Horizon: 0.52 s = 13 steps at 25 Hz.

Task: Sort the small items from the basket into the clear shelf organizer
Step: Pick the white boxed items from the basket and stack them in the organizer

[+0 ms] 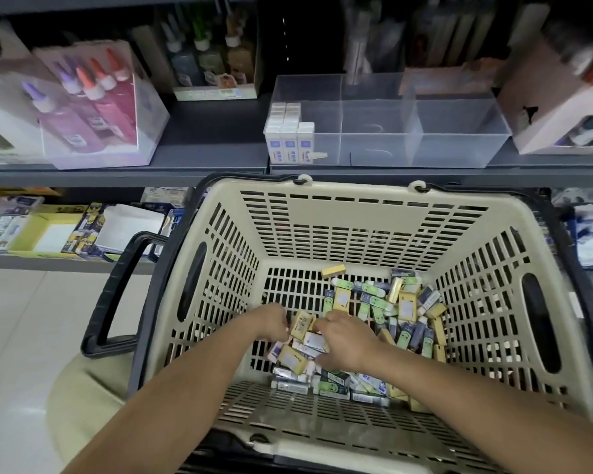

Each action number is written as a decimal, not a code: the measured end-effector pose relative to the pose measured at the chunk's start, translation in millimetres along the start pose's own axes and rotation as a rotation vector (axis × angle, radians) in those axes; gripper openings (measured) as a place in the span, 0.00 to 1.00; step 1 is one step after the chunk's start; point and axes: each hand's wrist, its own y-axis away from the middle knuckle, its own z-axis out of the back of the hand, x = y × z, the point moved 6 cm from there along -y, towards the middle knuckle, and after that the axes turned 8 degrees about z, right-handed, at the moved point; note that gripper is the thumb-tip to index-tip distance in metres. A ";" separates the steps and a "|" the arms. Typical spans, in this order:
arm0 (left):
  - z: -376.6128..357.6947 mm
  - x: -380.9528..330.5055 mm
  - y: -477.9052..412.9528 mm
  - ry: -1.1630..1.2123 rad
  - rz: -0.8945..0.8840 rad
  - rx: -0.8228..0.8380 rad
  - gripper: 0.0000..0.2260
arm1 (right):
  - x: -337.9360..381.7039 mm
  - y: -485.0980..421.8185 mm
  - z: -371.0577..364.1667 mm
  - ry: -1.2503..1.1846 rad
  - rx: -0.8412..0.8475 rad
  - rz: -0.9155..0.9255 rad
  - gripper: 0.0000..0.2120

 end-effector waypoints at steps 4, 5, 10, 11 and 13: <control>17.6 -0.7 4.7 0.508 0.045 0.089 0.11 | -6.7 -0.9 -1.5 -0.022 -0.018 -0.014 0.24; 21.4 -2.8 5.5 0.581 0.030 0.096 0.10 | -6.3 -0.7 -2.6 -0.010 -0.023 -0.015 0.24; 42.7 -19.4 7.8 0.581 -0.128 -0.088 0.13 | -4.4 -2.4 -5.7 0.058 -0.041 -0.002 0.23; 49.5 -20.0 9.3 0.599 -0.152 -0.149 0.12 | -3.8 -2.1 -4.3 0.054 -0.046 -0.001 0.21; 59.3 -18.3 11.5 0.699 -0.176 -0.199 0.10 | -3.5 0.3 3.4 -0.014 -0.071 -0.022 0.18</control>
